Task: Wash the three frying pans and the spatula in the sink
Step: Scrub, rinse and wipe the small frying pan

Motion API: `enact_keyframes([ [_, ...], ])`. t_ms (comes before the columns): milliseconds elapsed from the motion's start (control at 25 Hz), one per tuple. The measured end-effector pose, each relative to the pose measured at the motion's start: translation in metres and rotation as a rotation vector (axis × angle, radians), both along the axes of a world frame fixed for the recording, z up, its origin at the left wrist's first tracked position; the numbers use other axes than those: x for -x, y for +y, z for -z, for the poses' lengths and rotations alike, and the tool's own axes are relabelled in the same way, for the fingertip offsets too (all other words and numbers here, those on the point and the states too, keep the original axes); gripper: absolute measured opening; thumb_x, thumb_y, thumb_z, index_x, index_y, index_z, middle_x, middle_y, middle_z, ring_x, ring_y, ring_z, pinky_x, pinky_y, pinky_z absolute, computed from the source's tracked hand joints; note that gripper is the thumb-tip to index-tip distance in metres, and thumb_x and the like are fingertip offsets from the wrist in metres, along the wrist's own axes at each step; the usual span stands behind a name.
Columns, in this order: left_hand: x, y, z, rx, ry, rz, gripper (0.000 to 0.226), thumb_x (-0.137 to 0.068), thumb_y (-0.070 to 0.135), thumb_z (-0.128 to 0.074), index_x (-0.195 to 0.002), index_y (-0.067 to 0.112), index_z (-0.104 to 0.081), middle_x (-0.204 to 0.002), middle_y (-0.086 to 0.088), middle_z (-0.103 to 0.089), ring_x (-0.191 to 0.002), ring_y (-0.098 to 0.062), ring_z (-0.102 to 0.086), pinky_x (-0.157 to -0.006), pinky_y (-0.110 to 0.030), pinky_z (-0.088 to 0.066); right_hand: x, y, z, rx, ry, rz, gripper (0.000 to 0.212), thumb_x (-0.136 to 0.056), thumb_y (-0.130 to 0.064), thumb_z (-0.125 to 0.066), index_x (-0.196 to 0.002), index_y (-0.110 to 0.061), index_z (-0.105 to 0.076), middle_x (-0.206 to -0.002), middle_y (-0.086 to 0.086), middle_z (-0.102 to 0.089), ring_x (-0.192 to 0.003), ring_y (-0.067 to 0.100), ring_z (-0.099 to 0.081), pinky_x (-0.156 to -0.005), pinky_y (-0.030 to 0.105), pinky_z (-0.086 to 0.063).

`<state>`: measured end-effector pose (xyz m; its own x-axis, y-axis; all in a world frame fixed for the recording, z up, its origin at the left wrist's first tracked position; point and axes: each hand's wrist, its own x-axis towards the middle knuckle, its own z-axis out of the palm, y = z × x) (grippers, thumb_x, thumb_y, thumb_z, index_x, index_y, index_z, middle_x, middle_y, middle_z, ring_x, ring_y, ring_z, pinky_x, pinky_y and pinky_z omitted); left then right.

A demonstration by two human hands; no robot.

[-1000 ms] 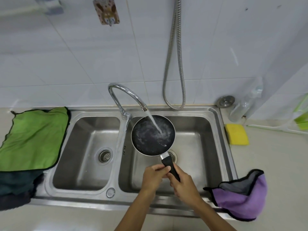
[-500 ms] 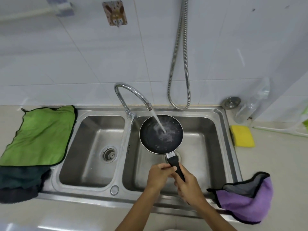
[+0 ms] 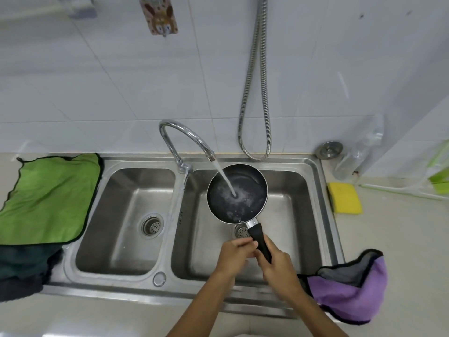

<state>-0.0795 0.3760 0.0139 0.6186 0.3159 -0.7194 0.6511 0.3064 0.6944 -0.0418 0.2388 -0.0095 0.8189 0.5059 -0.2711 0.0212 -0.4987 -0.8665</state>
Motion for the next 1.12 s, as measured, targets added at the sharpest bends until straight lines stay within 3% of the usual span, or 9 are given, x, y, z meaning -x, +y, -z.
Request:
enact_keyframes([
  [120, -0.009, -0.007, 0.000, 0.035, -0.025, 0.040, 0.022, -0.096, 0.019, -0.072, -0.117, 0.021, -0.075, -0.101, 0.007, -0.080, -0.099, -0.010, -0.077, -0.077, -0.020, -0.051, -0.007, -0.011, -0.004, 0.053, -0.061, -0.025, 0.050, -0.100, -0.021, -0.057, -0.144, -0.039, -0.043, -0.069, -0.008, -0.066, -0.059, 0.010, -0.063, -0.051, 0.018, -0.045],
  [240, -0.017, -0.017, -0.002, 0.064, -0.043, 0.098, 0.017, -0.096, 0.017, -0.071, -0.100, 0.032, -0.077, -0.097, 0.013, -0.081, -0.098, -0.004, -0.075, -0.081, -0.021, -0.051, -0.011, -0.021, -0.008, 0.120, -0.127, -0.037, 0.057, -0.099, -0.018, -0.058, -0.148, -0.037, -0.037, -0.078, -0.018, -0.065, -0.067, 0.001, -0.064, -0.056, 0.010, -0.044],
  [320, -0.021, -0.023, -0.003, 0.084, -0.051, 0.123, 0.019, -0.096, 0.015, -0.070, -0.106, 0.029, -0.078, -0.103, 0.009, -0.081, -0.098, 0.000, -0.074, -0.080, -0.018, -0.050, -0.009, -0.026, -0.008, 0.160, -0.155, -0.012, 0.064, -0.096, -0.015, -0.059, -0.151, -0.037, -0.034, -0.093, -0.016, -0.067, -0.075, -0.003, -0.062, -0.064, 0.009, -0.046],
  [480, -0.025, -0.025, -0.006, 0.115, -0.097, 0.133, 0.026, -0.096, 0.013, -0.070, -0.120, 0.021, -0.076, -0.107, 0.006, -0.081, -0.100, 0.002, -0.073, -0.077, -0.013, -0.051, -0.003, -0.024, -0.011, 0.150, -0.186, 0.081, 0.068, -0.095, -0.012, -0.059, -0.151, -0.041, -0.034, -0.119, -0.013, -0.067, -0.100, 0.006, -0.066, -0.081, 0.030, -0.058],
  [560, -0.026, -0.023, -0.007, 0.123, -0.119, 0.153, 0.027, -0.097, 0.012, -0.068, -0.122, 0.018, -0.074, -0.105, 0.008, -0.079, -0.091, 0.008, -0.072, -0.071, -0.007, -0.051, -0.001, -0.019, -0.017, 0.114, -0.192, 0.116, 0.068, -0.095, -0.008, -0.060, -0.148, -0.043, -0.037, -0.117, -0.017, -0.066, -0.100, 0.002, -0.065, -0.079, 0.023, -0.056],
  [720, -0.016, -0.008, 0.002, 0.087, -0.095, 0.191, 0.028, -0.096, 0.027, -0.072, -0.123, 0.030, -0.075, -0.122, 0.012, -0.075, -0.115, -0.004, -0.068, -0.084, -0.019, -0.048, 0.002, -0.018, -0.021, 0.101, -0.144, 0.162, 0.065, -0.094, -0.009, -0.062, -0.146, -0.042, -0.040, -0.103, -0.014, -0.068, -0.085, 0.000, -0.064, -0.072, 0.014, -0.048],
  [880, 0.000, 0.049, 0.032, -0.031, 0.043, -0.141, 0.014, -0.096, 0.017, -0.068, -0.103, 0.026, -0.076, -0.122, 0.000, -0.076, -0.108, -0.018, -0.071, -0.076, -0.029, -0.049, 0.000, -0.028, -0.018, 0.053, -0.067, 0.204, 0.060, -0.095, -0.015, -0.067, -0.144, -0.041, -0.045, -0.081, -0.011, -0.069, -0.069, 0.004, -0.064, -0.061, 0.011, -0.047],
  [1000, -0.015, 0.113, 0.034, -0.029, 0.034, -0.330, 0.016, -0.095, 0.013, -0.067, -0.110, 0.015, -0.073, -0.118, -0.004, -0.077, -0.101, -0.014, -0.071, -0.081, -0.032, -0.052, -0.005, -0.033, -0.015, 0.067, -0.046, 0.215, 0.059, -0.094, -0.019, -0.069, -0.143, -0.042, -0.046, -0.084, -0.014, -0.071, -0.072, 0.005, -0.067, -0.064, 0.015, -0.050],
  [1120, -0.041, 0.164, 0.026, -0.043, -0.014, -0.388, 0.023, -0.100, 0.018, -0.063, -0.123, 0.012, -0.066, -0.122, -0.002, -0.072, -0.116, -0.017, -0.067, -0.087, -0.033, -0.052, -0.006, -0.031, -0.016, 0.044, -0.038, 0.201, 0.055, -0.095, -0.022, -0.068, -0.142, -0.041, -0.048, -0.087, -0.016, -0.071, -0.076, -0.001, -0.067, -0.064, 0.009, -0.049],
])
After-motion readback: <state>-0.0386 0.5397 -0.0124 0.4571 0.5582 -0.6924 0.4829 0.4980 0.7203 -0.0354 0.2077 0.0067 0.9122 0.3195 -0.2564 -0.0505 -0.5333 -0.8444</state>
